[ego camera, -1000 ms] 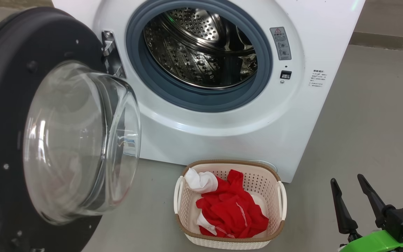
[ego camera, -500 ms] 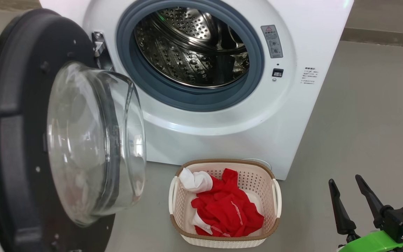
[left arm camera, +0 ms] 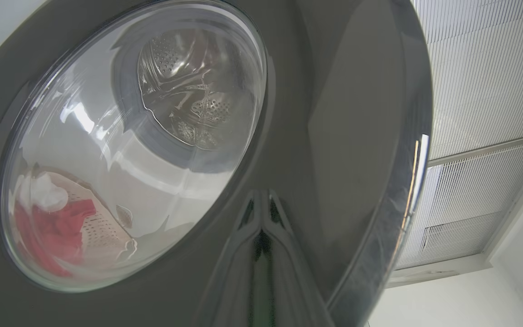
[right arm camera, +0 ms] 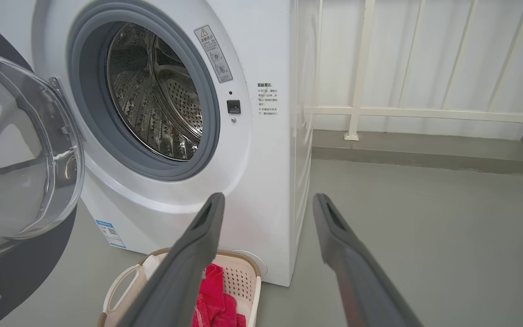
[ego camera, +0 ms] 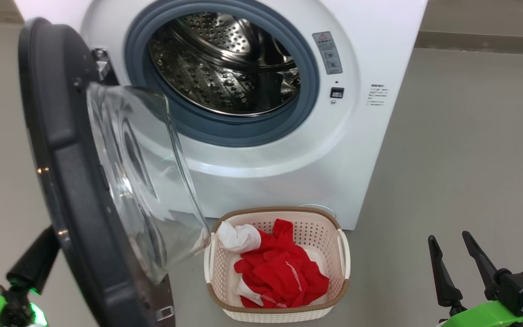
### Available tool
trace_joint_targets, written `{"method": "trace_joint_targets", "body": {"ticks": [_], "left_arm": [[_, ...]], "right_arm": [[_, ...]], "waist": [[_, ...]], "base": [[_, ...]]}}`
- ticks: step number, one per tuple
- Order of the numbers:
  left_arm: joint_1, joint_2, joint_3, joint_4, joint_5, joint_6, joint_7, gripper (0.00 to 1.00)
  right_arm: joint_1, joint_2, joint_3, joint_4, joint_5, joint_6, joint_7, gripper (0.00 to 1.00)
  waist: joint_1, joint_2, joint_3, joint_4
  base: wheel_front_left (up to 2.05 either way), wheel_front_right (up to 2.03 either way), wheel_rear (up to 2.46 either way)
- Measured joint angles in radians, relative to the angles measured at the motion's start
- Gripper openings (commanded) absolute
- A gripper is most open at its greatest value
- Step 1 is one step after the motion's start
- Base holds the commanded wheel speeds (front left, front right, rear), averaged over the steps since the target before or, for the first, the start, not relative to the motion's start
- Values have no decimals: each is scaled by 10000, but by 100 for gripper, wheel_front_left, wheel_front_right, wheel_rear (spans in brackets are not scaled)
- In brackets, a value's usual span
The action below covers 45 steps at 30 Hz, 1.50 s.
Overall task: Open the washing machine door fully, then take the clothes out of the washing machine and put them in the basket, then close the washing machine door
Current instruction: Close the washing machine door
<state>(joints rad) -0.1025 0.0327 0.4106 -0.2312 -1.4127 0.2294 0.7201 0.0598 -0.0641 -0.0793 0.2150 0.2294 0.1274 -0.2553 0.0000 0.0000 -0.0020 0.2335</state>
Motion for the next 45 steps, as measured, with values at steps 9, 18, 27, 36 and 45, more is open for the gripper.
{"method": "trace_joint_targets", "body": {"ticks": [9, 18, 27, 36, 45], "left_arm": [[717, 15, -1003, -364, -587, -4, -802, 0], [1078, 23, -1200, -508, -671, -17, -1162, 0], [1094, 608, -1045, -280, 1858, -1971, -3329, 100], [1930, 1547, -2029, 550, 6615, -3453, -6819, 100], [2104, 1839, -2541, 2201, 9960, -3442, -9616, 100]], "right_arm": [[0, 2, 10, 42, 0, 0, 0, 100], [2, -27, 2, 58, 77, 0, 0, 100], [2, -27, -2, 69, 84, 0, 0, 100], [0, -21, 59, 151, 105, 0, 0, 100], [0, 19, 69, 244, 169, 0, 0, 100]], "waist": [[0, 0, -61, -524], [0, 0, -98, -825], [0, 0, 3, -808], [0, 0, 13, -828], [0, 0, -4, -903]], "base": [[0, 0, 0], [0, 0, 0], [0, 0, 0], [0, 0, 0], [0, 0, 0]]}}
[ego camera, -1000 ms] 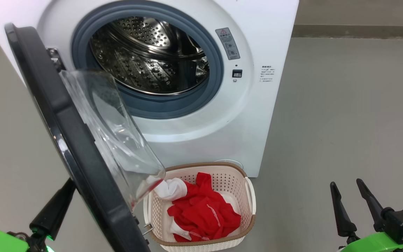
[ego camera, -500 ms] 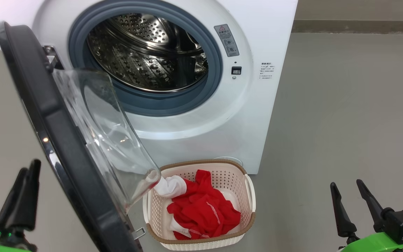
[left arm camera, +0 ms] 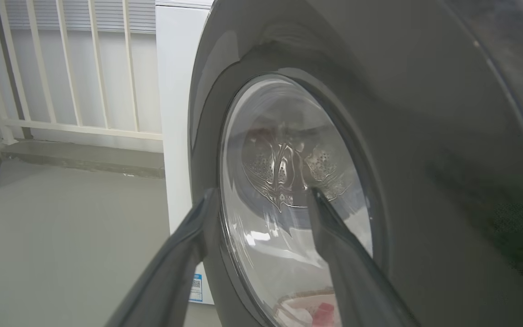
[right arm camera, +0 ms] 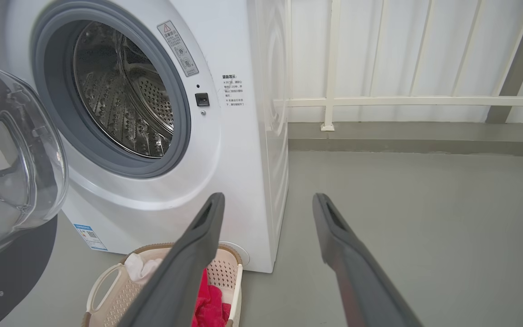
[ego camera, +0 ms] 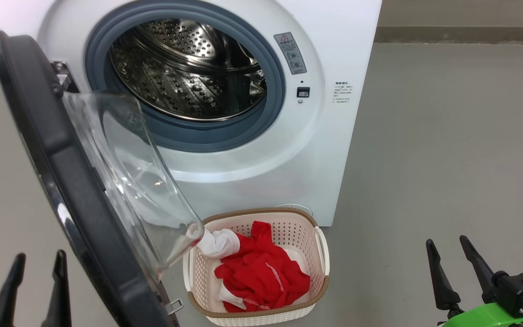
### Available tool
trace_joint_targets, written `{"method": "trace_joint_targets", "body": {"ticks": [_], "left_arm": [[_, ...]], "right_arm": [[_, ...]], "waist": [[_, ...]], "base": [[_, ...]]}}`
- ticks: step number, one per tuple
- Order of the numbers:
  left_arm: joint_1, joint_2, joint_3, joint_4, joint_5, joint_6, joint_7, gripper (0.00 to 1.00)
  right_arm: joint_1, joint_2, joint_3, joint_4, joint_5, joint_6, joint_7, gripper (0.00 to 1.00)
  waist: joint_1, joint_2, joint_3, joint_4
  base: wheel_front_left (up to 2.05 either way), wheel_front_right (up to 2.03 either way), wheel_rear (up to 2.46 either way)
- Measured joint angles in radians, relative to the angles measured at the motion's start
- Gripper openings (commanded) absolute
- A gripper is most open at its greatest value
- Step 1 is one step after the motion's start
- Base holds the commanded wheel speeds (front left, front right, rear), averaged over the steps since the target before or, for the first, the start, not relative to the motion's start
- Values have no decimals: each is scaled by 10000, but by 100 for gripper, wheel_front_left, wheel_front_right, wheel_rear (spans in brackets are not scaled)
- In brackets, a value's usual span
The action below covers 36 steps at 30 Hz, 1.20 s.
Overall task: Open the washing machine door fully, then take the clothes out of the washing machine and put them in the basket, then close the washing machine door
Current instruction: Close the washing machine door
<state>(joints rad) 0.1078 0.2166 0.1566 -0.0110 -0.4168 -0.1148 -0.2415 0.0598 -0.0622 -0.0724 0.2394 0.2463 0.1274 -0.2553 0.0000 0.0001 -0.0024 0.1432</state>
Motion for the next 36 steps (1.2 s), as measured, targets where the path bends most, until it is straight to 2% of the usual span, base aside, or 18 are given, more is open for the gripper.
{"method": "trace_joint_targets", "body": {"ticks": [7, 12, 16, 36], "left_arm": [[1, -533, 119, 173, 1252, -19, -81, 100], [195, -886, 128, 221, 1730, -92, -81, 100], [202, -1058, 186, 322, 1797, -100, -81, 100], [202, -1141, 119, 437, 1866, -104, -81, 100]], "right_arm": [[-1, 10, -17, 44, 0, 0, 0, 100], [-3, 12, -50, 59, 0, 0, 0, 100], [-3, 13, -52, 63, 0, 0, 0, 100], [-3, 25, -48, 67, -2, 0, 0, 100]], "waist": [[0, 0, 45, -26], [0, 0, 68, -1], [0, 0, 72, 17], [1, 0, -16, 17]], "base": [[0, 0, 0], [0, 0, 0], [0, 0, 0], [0, 0, 0]]}}
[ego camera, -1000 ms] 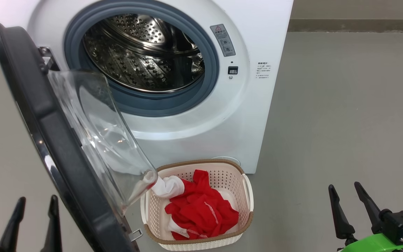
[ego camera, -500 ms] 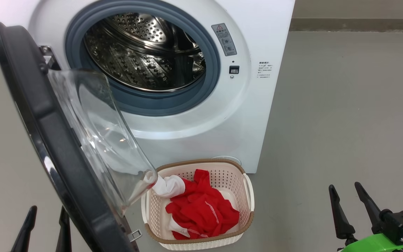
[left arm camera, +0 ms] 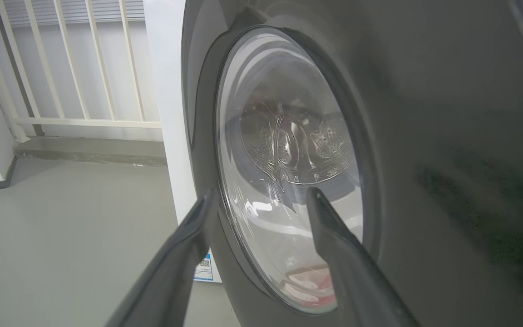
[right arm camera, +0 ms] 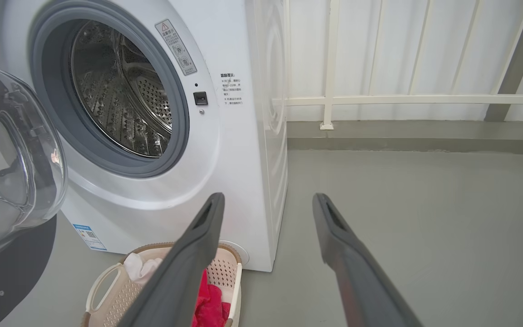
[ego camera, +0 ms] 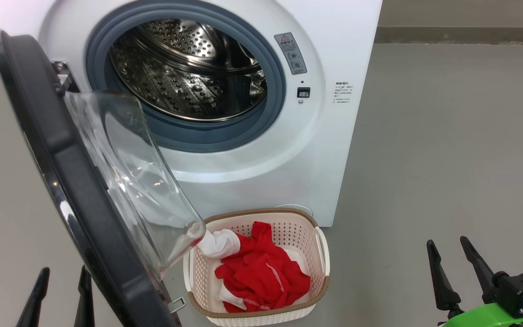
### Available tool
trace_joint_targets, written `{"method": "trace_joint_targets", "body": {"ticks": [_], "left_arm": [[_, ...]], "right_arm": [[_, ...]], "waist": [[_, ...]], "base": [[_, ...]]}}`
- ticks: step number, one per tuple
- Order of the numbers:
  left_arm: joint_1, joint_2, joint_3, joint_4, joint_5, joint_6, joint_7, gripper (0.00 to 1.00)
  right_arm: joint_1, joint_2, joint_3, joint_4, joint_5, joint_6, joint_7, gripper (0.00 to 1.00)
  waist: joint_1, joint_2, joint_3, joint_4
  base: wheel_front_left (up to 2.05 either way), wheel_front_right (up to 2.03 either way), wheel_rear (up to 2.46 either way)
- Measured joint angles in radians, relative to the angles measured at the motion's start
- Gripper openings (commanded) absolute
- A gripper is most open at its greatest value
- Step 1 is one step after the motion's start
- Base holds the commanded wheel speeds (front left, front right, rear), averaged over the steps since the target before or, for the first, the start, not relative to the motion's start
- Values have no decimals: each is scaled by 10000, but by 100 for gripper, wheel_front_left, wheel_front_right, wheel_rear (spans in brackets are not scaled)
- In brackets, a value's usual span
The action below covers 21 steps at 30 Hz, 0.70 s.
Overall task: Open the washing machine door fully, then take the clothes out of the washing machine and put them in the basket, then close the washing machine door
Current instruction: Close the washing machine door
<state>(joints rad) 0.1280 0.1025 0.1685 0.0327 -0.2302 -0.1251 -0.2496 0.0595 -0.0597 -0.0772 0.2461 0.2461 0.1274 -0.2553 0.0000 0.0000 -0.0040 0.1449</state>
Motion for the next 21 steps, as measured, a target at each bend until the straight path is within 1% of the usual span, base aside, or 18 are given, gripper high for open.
{"method": "trace_joint_targets", "body": {"ticks": [5, 6, 7, 9, 11, 12, 13, 15, 16, 19, 20, 21], "left_arm": [[25, 15, -21, 151, 17, 0, 0, 100], [27, -2, 13, 161, 10, 0, 0, 24], [27, -35, 58, 165, -46, 0, 0, 0], [20, -123, 105, 180, -433, -2, 0, 0], [-10, -236, 132, 186, -1058, -2, 0, 0], [-10, -236, 132, 186, -1058, -2, 0, 0], [-48, -267, 163, 224, -1463, -2, 0, 0], [-168, -334, 328, 255, -2493, -2, 81, 0], [-297, -378, 472, 232, -3139, 0, 297, 0], [-806, -495, 918, -125, -5149, 4, 1221, 0], [-961, -523, 1003, -334, -5733, 36, 1553, 0], [-1110, -558, 1080, -575, -6364, 157, 1885, 0]], "right_arm": [[0, 2, 23, 4, 2, 0, 0, 100], [0, 2, 33, 4, 2, 0, 0, 100], [0, 2, 38, 4, 2, 0, 0, 100], [0, 2, 38, 4, 2, 0, 0, 100], [1, 0, 38, 6, 2, 0, 0, 100], [1, 0, 38, 6, 2, 0, 0, 100], [1, 0, 42, 8, 2, 0, 0, 100], [2, 0, 61, 27, 2, 0, 0, 100], [2, -2, 71, 35, 2, 0, 0, 100], [4, -4, 109, 36, 0, 0, 0, 100], [4, -15, 146, 40, -13, 0, 0, 100], [5, -23, 174, 48, -21, 0, 0, 100]], "waist": [[0, 0, -67, -5], [0, 0, -78, -8], [0, 0, -84, -5], [0, 0, -97, 14], [0, 0, -105, 45], [0, 0, -105, 45], [0, 0, -111, 57], [0, 0, -129, 74], [0, 0, -137, 80], [0, 0, -155, 82], [0, 0, -161, 78], [0, 0, -168, 73]], "base": [[0, 0, 0], [0, 0, 0], [0, 0, 0], [0, 0, 0], [0, 0, 0], [0, 0, 0], [0, 0, 0], [0, 0, 0], [0, 0, 0], [0, 0, 0], [0, 0, 0], [0, 0, 0]]}}
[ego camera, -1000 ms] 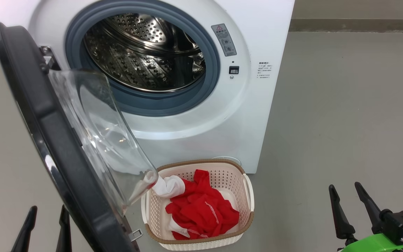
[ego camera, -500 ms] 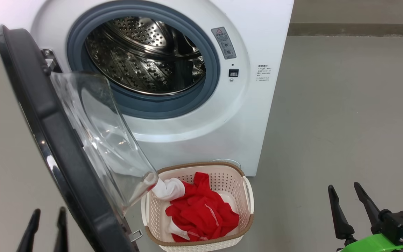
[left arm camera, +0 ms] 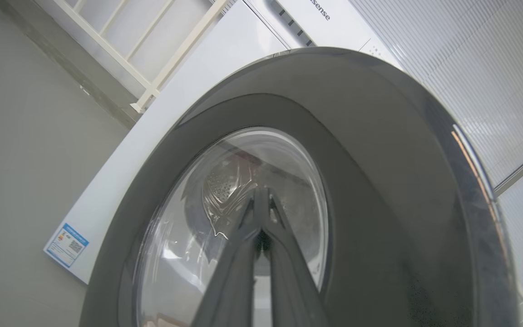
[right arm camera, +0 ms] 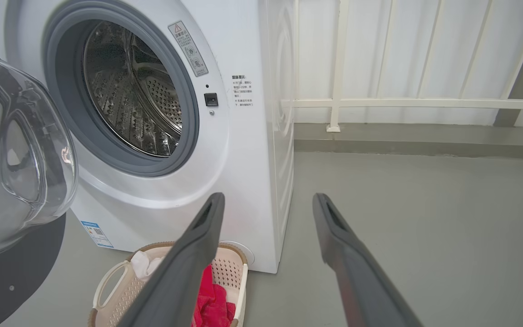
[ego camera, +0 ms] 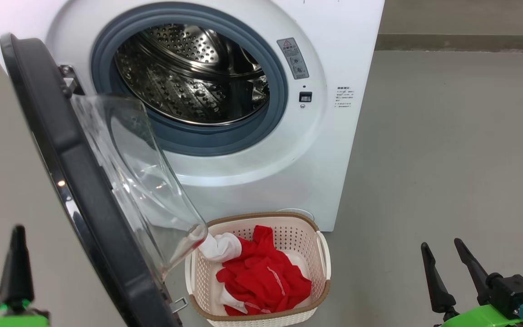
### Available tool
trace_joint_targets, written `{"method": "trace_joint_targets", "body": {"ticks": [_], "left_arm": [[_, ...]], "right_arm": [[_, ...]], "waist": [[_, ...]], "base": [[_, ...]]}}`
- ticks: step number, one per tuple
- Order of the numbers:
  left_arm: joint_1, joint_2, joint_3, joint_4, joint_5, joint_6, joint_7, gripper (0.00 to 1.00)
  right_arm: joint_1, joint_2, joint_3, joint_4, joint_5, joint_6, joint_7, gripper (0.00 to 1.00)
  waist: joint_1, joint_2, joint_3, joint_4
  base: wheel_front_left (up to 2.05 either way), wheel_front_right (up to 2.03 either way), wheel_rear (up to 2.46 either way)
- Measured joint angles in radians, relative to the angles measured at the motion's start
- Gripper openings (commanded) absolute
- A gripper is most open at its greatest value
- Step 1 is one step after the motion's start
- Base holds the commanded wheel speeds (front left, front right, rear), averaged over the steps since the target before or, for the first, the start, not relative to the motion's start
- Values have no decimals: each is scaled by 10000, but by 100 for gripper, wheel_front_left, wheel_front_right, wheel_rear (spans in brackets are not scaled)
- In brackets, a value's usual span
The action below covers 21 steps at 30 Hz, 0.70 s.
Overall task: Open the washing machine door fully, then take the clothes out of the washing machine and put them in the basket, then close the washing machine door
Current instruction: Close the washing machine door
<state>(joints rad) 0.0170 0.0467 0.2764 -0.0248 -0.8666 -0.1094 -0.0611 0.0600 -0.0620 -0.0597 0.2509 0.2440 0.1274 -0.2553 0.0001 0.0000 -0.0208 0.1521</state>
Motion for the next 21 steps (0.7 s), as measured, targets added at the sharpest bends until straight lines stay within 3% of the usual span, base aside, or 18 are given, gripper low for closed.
{"method": "trace_joint_targets", "body": {"ticks": [2, 5, 8, 9, 11, 14, 21], "left_arm": [[-265, -46, 165, -497, -1315, 401, 663, 0], [-536, -75, 267, -1243, -3365, 1402, 1691, 0], [-588, -90, 276, -1923, -4734, 2451, 2686, 0], [-589, -92, 328, -2266, -5404, 3072, 3256, 0], [-617, -94, 462, -2581, -5858, 3568, 3601, 0], [-687, -69, 543, -2930, -6228, 3942, 3986, 0], [-791, -35, 516, -3214, -6512, 4096, 4205, 0]], "right_arm": [[1, -4, 46, 19, -4, 0, 0, 100], [2, -12, 77, 31, -23, 0, 0, 100], [5, -19, 100, 35, -79, 0, 0, 100], [6, -19, 105, 31, -81, 0, 0, 100], [6, -19, 105, 29, -81, 0, 0, 100], [6, -19, 105, 25, -81, 0, 0, 100], [4, -19, 117, 10, -81, 0, 0, 100]], "waist": [[-1, 0, -18, -15], [0, 0, -40, -47], [0, 0, -35, -88], [-1, 0, -17, -116], [-1, 0, 1, -147], [-1, 0, 45, -193], [-1, 0, 152, -352]], "base": [[0, 0, 0], [0, 0, 0], [0, 0, 0], [0, 0, 0], [0, 0, 0], [0, 0, 0], [0, 0, 0]]}}
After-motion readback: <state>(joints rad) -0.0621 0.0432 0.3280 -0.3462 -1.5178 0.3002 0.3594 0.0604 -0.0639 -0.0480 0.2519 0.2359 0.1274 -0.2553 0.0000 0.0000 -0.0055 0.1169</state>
